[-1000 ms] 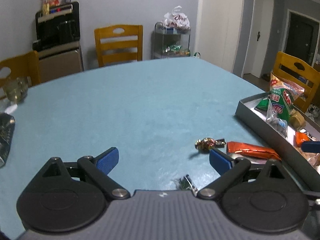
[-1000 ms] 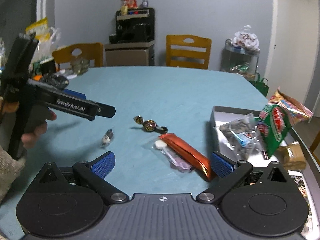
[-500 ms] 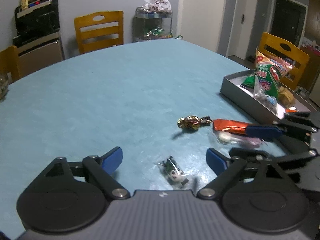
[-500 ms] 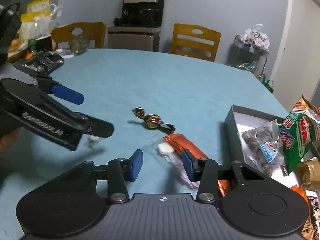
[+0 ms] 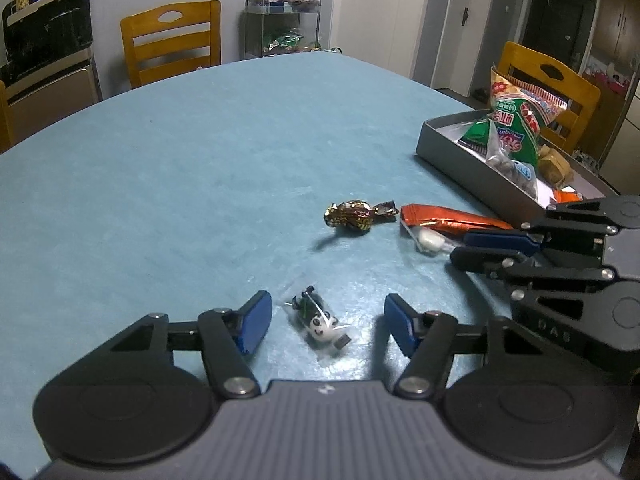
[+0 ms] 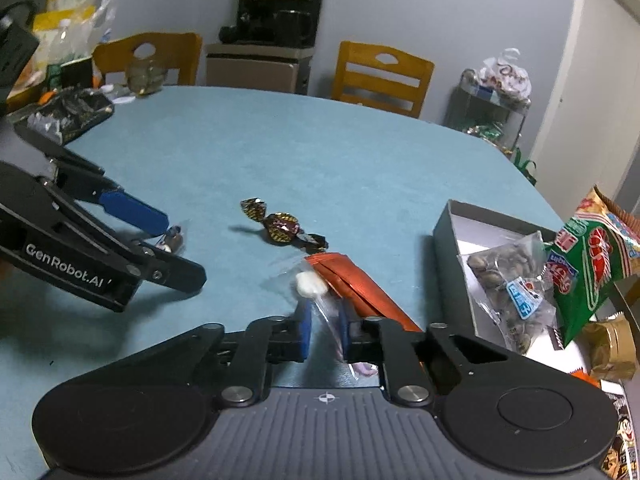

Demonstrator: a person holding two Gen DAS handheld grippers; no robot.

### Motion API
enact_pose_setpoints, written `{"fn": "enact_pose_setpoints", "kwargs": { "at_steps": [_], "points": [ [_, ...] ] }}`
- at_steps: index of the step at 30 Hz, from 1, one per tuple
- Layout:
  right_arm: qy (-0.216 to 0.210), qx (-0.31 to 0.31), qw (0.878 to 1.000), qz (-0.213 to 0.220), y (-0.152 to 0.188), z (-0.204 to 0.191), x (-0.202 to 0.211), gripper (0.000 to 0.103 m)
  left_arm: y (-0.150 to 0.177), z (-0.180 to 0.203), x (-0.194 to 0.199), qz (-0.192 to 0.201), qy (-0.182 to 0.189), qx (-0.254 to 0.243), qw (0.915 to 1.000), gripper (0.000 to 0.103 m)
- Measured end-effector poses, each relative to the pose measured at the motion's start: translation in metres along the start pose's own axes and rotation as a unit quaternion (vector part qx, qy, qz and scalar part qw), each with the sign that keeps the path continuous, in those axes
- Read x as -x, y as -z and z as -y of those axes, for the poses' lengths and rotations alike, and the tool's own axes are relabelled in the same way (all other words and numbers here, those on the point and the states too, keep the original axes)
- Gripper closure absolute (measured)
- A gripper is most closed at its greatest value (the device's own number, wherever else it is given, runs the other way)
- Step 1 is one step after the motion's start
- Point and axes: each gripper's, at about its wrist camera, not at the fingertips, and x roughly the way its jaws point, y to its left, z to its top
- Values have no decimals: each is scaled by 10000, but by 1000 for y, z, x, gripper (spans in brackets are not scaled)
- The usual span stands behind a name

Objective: Organize snacks
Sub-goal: 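Close the left gripper on the small candy while the right grasps the white lollipop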

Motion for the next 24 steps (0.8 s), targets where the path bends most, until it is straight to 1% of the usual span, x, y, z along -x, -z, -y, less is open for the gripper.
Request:
{"fn": "enact_pose_setpoints", "kwargs": {
  "at_steps": [4,5,7,8,10,12,15,19,21,22,23,24],
  "points": [
    [-82,-147,9999,7,-2,3,3,93,0,-3,0,33,-161,-8,9999,60],
    [-138,-205,9997,7,-2,4,4,93,-1,-4,0,42,-183,0,9998,62],
    [-261,-316,9992,10,-3,5,7,94,-2,-7,0,62,-214,55,9997,71],
    [-336,-370,9987,15,-3,5,9,95,-2,-8,-1,79,-240,71,9997,73],
    [-482,-474,9977,1,-4,5,12,95,-2,-9,-1,108,-282,75,9995,83],
    [-657,-563,9962,-13,-3,3,16,95,-2,-9,-1,129,-281,70,9995,85],
    [-985,-666,9929,-103,-2,1,22,95,-1,-5,-2,168,-163,-3,9997,85],
    [-1119,-525,9922,-132,1,-7,28,91,1,5,-3,224,-184,-244,9993,86],
    [-995,-413,9942,-37,1,-10,29,84,1,7,-4,225,-157,-253,9993,86],
    [-913,-361,9952,9,1,-11,29,74,2,6,-3,224,-154,-250,9993,86],
    [-821,-327,9961,60,1,-13,29,69,3,7,-4,225,-152,-247,9993,86],
    [-772,-301,9965,88,1,-13,28,68,3,7,-4,225,-154,-248,9993,86]
  ]
}}
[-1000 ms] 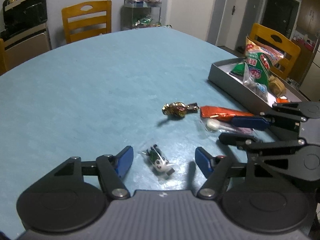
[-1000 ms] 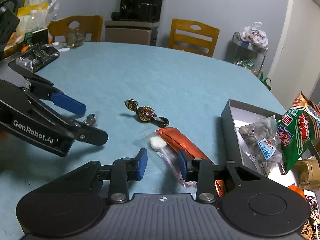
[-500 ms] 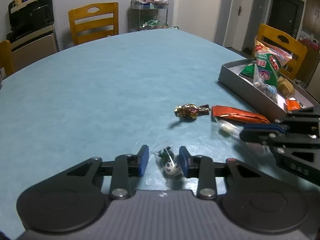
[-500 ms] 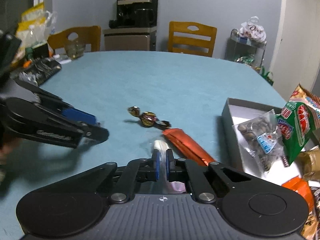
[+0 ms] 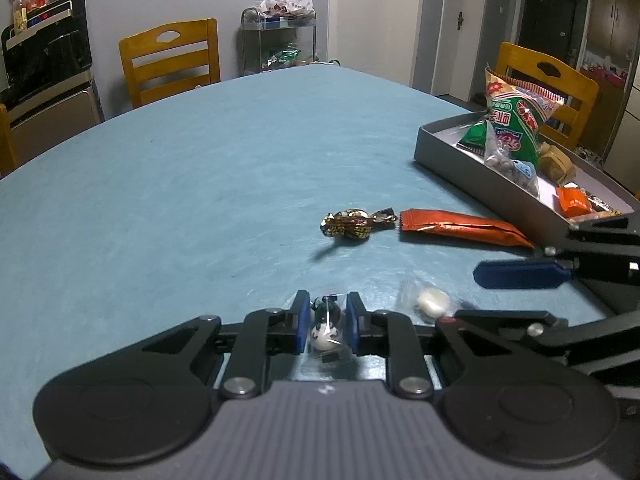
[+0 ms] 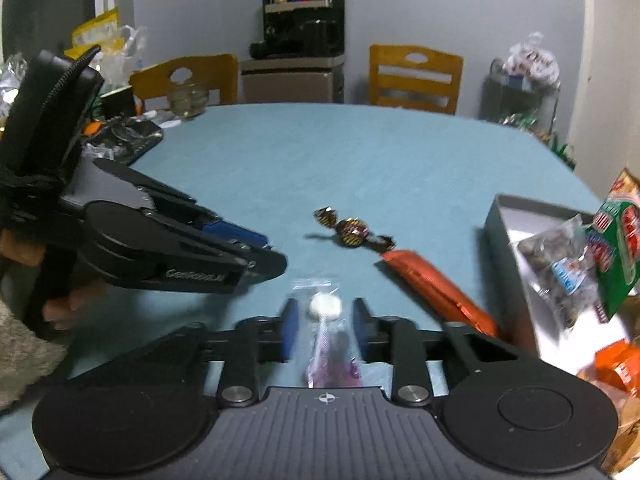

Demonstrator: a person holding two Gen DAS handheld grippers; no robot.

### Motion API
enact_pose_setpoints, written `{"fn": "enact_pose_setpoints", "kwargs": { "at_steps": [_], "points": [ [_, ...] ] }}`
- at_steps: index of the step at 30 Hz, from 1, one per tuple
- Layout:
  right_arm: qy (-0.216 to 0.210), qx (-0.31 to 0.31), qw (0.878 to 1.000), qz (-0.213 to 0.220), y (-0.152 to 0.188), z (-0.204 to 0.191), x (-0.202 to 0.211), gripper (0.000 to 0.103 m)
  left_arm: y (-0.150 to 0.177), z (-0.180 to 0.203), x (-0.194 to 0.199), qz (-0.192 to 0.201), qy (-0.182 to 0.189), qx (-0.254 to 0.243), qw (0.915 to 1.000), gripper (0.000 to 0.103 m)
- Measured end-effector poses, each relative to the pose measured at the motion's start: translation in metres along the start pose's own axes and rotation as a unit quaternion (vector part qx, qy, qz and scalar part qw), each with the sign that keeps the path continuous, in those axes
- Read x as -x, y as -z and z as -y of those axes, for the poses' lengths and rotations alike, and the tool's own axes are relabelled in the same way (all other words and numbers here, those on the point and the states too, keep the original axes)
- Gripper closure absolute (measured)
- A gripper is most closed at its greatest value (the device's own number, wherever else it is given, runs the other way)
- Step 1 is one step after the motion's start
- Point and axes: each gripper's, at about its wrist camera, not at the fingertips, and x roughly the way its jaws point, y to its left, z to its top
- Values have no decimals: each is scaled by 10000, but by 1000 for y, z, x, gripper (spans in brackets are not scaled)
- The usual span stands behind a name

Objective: Organize snacks
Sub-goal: 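Close the left gripper on the small candy while the right grasps the white lollipop, then lift and carry the small candy and white lollipop over the tray with both grippers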

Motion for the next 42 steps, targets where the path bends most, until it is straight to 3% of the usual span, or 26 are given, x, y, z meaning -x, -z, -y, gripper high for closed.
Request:
{"fn": "enact_pose_setpoints", "kwargs": {
  "at_steps": [9,11,17,34,42],
  "points": [
    [3,100,9998,-192,4,-5,-18,67,0,0,0,4,-10,-10,10000,86],
    [0,177,9998,-136,5,-7,-17,80,0,0,0,5,-13,-12,10000,86],
    [29,87,9999,-58,8,-5,-11,88,1,1,0,20,-42,-43,10000,86],
    [194,-107,9990,394,17,13,41,89,2,9,5,113,-146,-204,9996,86],
    [177,-227,9977,614,28,32,71,89,-5,22,34,550,-344,-268,9975,86]
  ]
}}
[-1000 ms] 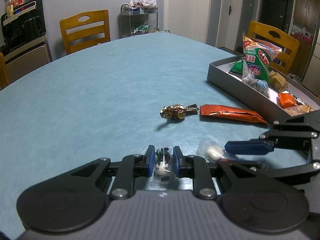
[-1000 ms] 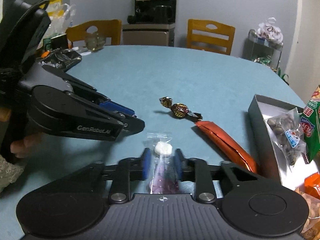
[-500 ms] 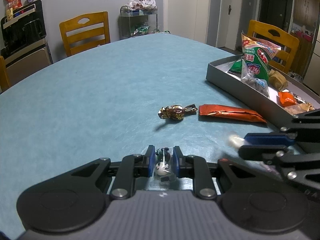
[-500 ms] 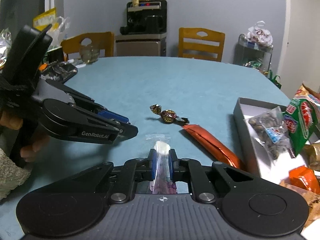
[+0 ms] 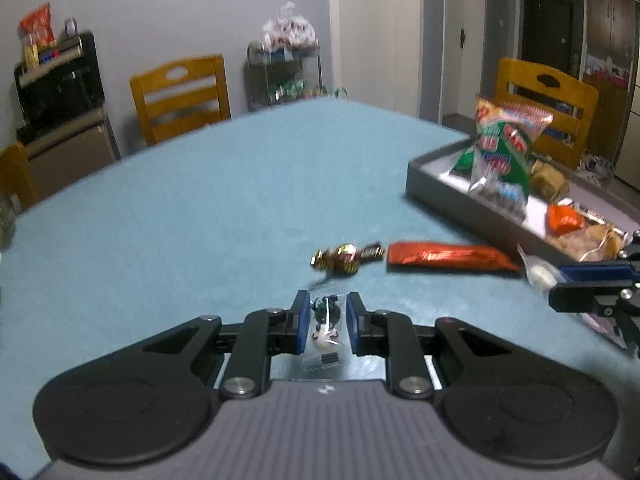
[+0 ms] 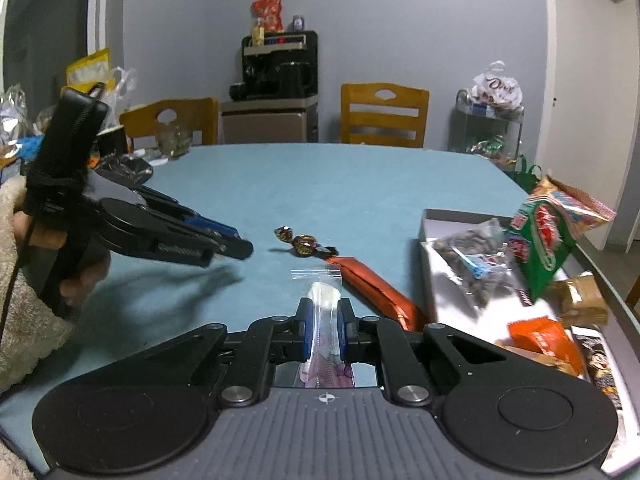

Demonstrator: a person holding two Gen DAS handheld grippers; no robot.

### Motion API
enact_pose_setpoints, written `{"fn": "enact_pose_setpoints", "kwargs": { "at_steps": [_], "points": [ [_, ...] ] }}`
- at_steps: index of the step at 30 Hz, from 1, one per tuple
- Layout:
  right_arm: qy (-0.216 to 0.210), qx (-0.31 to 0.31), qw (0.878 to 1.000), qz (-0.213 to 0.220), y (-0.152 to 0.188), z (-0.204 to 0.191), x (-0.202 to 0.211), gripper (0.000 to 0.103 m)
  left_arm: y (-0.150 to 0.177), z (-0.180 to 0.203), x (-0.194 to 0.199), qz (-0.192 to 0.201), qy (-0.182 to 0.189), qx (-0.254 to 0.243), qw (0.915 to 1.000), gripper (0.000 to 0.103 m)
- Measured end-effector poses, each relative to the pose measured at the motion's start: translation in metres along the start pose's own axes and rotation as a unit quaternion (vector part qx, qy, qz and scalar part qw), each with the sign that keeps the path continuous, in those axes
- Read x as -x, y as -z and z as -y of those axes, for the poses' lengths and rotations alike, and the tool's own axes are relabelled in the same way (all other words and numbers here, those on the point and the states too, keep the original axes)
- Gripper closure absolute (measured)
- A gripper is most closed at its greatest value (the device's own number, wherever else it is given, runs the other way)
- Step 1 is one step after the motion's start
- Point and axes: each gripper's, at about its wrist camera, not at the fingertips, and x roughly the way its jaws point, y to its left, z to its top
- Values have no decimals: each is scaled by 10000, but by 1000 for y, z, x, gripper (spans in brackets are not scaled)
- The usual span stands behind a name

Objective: Organize snacks
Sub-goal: 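Lift and carry the small candy and white lollipop over the tray with both grippers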

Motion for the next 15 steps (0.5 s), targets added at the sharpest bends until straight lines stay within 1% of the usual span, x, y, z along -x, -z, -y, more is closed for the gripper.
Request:
{"fn": "enact_pose_setpoints", "kwargs": {
  "at_steps": [2,7,15],
  "points": [
    [-25,-24,10000,41,2,5,5,89,-1,6,10,110,-10,-45,9999,86],
    [-150,-22,9998,94,6,11,9,89,-1,22,27,210,22,-93,9997,86],
    [-473,17,9986,254,8,16,20,89,-11,46,38,263,177,-224,9992,86]
  ]
}}
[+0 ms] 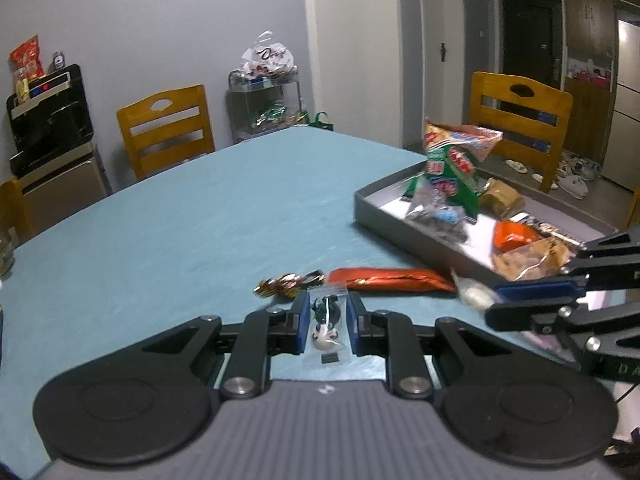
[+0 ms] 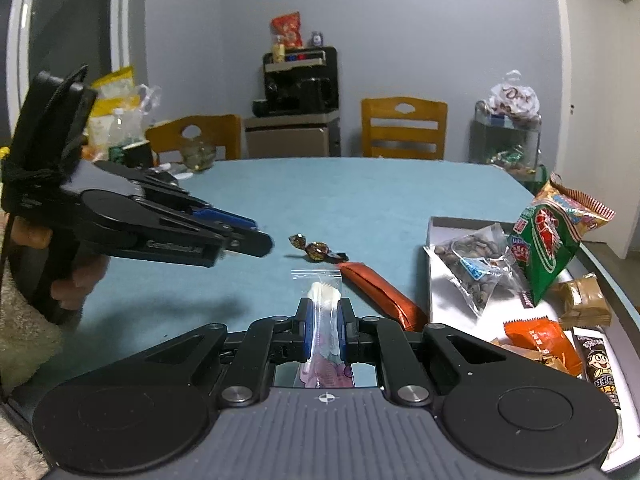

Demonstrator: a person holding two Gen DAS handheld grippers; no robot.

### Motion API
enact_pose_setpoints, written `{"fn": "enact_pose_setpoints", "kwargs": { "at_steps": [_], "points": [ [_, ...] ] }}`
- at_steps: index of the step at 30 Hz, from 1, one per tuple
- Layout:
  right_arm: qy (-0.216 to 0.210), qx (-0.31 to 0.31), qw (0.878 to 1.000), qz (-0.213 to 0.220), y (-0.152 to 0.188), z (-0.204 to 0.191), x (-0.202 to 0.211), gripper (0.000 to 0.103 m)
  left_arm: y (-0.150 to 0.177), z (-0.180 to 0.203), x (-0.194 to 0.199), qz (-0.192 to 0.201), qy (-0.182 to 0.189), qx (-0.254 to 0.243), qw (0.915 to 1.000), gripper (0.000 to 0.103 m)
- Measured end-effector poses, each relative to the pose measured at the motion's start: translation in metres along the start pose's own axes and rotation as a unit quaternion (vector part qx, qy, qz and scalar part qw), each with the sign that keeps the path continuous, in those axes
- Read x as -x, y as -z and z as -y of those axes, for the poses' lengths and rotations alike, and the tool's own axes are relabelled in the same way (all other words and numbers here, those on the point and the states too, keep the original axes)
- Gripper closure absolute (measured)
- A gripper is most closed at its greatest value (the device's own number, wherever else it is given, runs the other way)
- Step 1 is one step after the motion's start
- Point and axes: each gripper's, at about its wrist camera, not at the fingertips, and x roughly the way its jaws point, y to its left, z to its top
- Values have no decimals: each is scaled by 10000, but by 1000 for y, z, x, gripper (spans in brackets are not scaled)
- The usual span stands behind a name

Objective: Organize snacks
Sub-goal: 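Lift and carry the small candy and white lollipop over the tray with both grippers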

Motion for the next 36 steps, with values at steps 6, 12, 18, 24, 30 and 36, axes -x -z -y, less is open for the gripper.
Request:
{"fn": "enact_pose_setpoints", "kwargs": {
  "at_steps": [6,12,18,24,30,36],
  "points": [
    [52,-138,9995,292,0,19,25,89,-20,23,-10,0,254,-78,9996,86],
    [411,-325,9975,478,0,54,45,89,-42,60,-32,-55,550,-287,9981,86],
    [962,-563,9926,481,11,97,61,89,-52,100,-50,-180,963,-545,9937,86],
    [1310,-788,9877,343,27,129,67,89,-49,135,-64,-433,1416,-797,9858,86],
    [1354,-824,9873,142,40,138,62,89,-44,151,-66,-635,1933,-848,9754,86],
    [1456,-907,9851,131,43,145,62,89,-39,161,-58,-660,2316,-1026,9651,86]
  ]
}}
